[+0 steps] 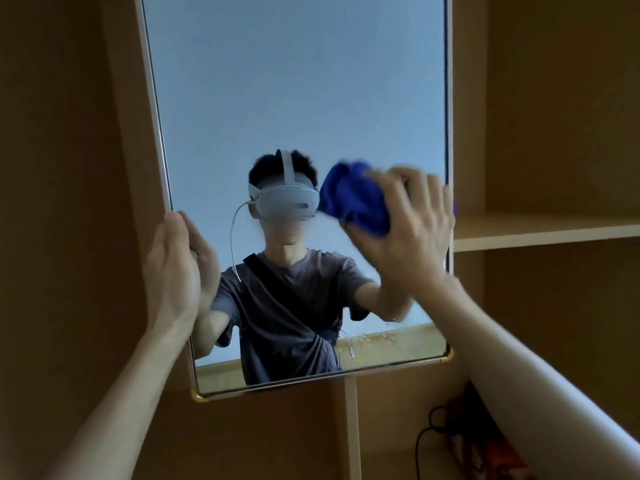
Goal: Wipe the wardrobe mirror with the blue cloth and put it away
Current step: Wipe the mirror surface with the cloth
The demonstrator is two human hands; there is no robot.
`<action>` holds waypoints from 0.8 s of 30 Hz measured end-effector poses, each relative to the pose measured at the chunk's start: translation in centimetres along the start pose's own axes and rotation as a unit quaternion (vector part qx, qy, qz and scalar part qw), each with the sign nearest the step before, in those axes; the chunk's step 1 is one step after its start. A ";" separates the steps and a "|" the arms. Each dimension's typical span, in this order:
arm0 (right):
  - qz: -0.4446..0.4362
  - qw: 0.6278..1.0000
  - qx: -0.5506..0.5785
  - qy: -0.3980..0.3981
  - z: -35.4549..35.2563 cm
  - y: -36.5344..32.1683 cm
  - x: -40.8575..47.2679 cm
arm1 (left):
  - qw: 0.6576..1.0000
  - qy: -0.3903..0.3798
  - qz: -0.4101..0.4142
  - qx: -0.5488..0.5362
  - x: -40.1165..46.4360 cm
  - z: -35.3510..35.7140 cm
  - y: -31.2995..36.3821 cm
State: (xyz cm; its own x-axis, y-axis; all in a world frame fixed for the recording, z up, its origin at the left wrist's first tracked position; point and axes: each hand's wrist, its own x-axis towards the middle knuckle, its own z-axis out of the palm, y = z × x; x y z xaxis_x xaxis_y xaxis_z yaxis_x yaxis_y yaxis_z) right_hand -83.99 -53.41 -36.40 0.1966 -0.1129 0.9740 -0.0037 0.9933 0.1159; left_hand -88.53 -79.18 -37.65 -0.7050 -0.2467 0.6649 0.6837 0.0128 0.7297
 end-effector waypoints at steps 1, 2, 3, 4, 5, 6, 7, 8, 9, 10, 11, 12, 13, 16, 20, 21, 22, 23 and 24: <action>-0.047 0.999 0.020 -0.016 -0.7 0.0 -2.2 | 1.000 -0.002 0.001 -0.001 0.0 0.0 -0.1; -0.095 0.994 0.036 -0.035 -1.3 0.1 -4.2 | 1.000 -0.001 0.002 0.002 0.1 0.0 -0.2; -0.138 0.988 0.045 -0.053 -1.9 0.4 -5.9 | 1.000 0.001 0.004 0.004 0.1 -0.1 -0.3; -0.173 0.981 0.050 -0.069 -2.3 0.8 -7.0 | 1.000 0.001 0.004 0.002 0.2 -0.1 -0.3; -0.201 0.975 0.053 -0.078 -2.4 1.3 -7.6 | 1.000 0.000 0.005 0.000 0.2 -0.2 -0.4; -0.220 0.971 0.056 -0.081 -2.5 1.8 -7.6 | 1.000 -0.001 0.007 -0.003 0.2 -0.2 -0.4; -0.228 0.969 0.059 -0.081 -2.5 2.5 -7.1 | 1.000 -0.001 0.006 -0.003 0.2 -0.2 -0.4; -0.219 0.971 0.059 -0.079 -2.5 3.1 -6.2 | 1.000 -0.003 0.007 -0.001 0.1 -0.2 -0.3; -0.196 0.976 0.053 -0.073 -2.4 3.8 -4.8 | 1.000 -0.004 0.007 0.001 0.1 -0.2 -0.2; -0.165 0.984 0.038 -0.063 -2.3 4.4 -3.1 | 1.000 -0.005 0.009 0.000 0.0 -0.1 -0.1; -0.137 0.989 0.016 -0.047 -2.0 5.1 -1.2 | 1.000 -0.001 0.011 -0.005 0.0 -0.1 -0.1; -0.111 0.993 -0.006 -0.031 -1.6 5.7 0.6 | 1.000 0.000 0.011 -0.010 0.0 -0.1 -0.2; -0.082 0.996 -0.021 -0.017 -1.1 6.2 2.4 | 1.000 -0.001 0.010 -0.013 0.0 -0.1 -0.2; 0.015 1.000 -0.024 0.008 -0.1 6.5 5.5 | 1.000 -0.004 0.002 -0.014 0.1 -0.2 -0.5; 0.045 0.998 -0.026 0.040 -0.5 5.6 1.9 | 0.999 -0.017 -0.013 -0.033 -0.3 -0.3 -0.2; 0.038 0.998 -0.020 0.041 -1.0 5.3 0.1 | 0.999 -0.020 -0.022 -0.039 -1.0 -0.3 -0.2; 0.029 0.999 -0.008 0.037 -1.6 5.0 -1.9 | 0.999 -0.022 -0.028 -0.040 -1.8 -0.4 -0.6; 0.023 0.999 0.004 0.027 -2.3 4.8 -4.2 | 0.999 -0.022 -0.034 -0.036 -2.7 -0.4 -0.9; 0.021 1.000 0.014 0.011 -3.0 4.4 -6.6 | 0.999 -0.023 -0.035 -0.027 -3.6 -0.5 -1.4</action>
State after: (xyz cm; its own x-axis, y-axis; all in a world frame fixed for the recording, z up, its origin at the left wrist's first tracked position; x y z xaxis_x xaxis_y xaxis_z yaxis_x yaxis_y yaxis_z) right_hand -82.40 -48.19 -42.86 0.2174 -0.0697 0.9736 -0.0395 0.9960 0.0801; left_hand -86.85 -78.83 -41.13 -0.7585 -0.1996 0.6203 0.6408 -0.0558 0.7656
